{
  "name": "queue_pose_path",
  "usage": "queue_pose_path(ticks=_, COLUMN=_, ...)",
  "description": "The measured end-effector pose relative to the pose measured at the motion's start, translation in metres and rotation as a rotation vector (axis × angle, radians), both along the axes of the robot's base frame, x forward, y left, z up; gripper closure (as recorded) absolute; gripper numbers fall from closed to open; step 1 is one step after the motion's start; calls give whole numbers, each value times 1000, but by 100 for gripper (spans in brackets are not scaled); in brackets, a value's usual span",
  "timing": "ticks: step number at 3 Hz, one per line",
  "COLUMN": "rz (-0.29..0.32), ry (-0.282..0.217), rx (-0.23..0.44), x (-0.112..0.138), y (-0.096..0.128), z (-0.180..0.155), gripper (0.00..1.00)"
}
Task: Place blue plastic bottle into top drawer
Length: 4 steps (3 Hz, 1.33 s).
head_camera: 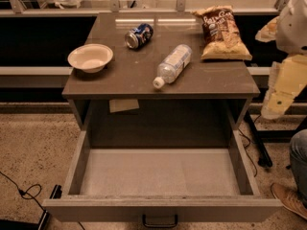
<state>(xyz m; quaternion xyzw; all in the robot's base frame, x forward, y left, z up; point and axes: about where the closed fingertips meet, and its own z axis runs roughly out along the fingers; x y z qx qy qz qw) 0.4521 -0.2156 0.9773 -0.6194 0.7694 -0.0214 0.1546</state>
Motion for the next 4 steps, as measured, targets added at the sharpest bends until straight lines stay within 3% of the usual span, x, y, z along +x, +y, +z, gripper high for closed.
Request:
queue_pose_path(ticks=1, rz=108, ry=-53, rx=8, x=42, y=0, z=-8, gripper=0)
queue_pose_path(ticks=2, rz=192, ry=-83, rx=-10, x=49, y=1, z=-9, gripper=0)
queue_pose_path(ticks=3, rz=192, ry=-83, rx=-11, x=49, y=1, z=-9, gripper=0)
queue_pose_path(ticks=4, rz=268, ry=-116, rx=-84, x=54, y=9, z=-5, gripper=0)
